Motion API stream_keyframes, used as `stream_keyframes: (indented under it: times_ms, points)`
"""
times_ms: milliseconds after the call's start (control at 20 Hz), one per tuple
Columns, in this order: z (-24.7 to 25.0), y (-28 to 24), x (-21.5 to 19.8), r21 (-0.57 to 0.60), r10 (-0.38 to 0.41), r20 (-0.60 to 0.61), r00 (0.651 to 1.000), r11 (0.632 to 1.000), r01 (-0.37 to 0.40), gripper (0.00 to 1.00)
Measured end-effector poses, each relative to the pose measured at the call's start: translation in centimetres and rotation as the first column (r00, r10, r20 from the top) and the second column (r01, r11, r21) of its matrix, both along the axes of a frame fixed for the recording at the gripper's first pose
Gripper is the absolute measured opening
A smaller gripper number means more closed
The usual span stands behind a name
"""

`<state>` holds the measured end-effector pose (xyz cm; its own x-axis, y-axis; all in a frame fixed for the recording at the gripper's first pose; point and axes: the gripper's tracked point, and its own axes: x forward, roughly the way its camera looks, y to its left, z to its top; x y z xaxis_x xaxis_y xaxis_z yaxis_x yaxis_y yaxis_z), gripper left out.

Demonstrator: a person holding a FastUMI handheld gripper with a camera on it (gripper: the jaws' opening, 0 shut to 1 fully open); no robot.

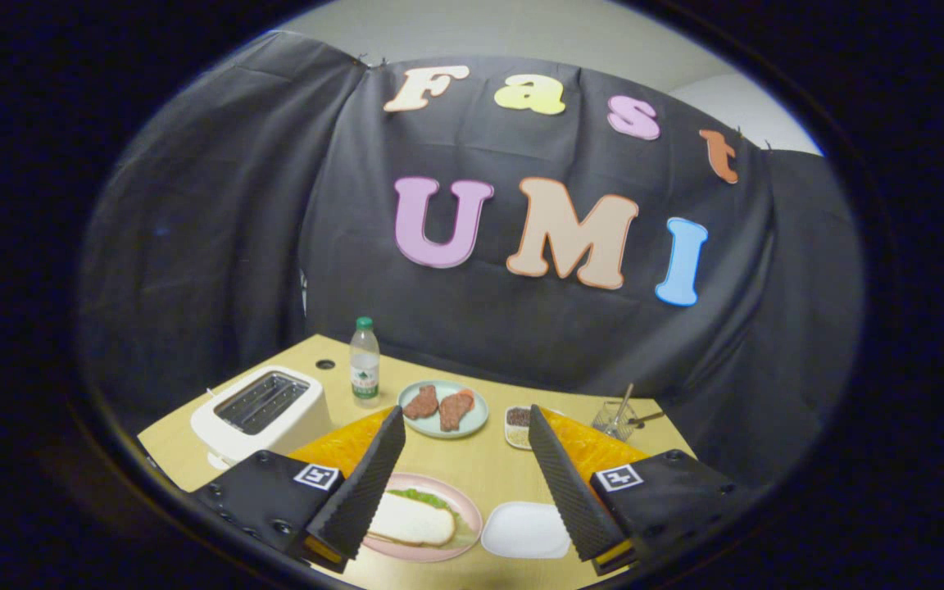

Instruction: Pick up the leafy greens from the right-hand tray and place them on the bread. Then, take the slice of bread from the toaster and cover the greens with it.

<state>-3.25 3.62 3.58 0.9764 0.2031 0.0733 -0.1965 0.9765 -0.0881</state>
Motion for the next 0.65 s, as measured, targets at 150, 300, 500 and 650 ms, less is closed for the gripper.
stream_keyframes:
  times_ms: [150,300,500,650]
  points:
    - [1.2,-1.0,-0.6,0.03,0.003,0.067,0.998,1.0,-0.005,0.97]
    - [0.8,-2.5,-0.4,0.063,-0.028,0.064,0.998,0.998,0.024,0.97]
    - [0.6,-3.5,0.1,0.09,-0.067,0.044,0.997,0.994,0.063,0.97]
    - [0.7,-3.7,0.3,0.094,-0.078,0.039,0.996,0.993,0.074,0.97]
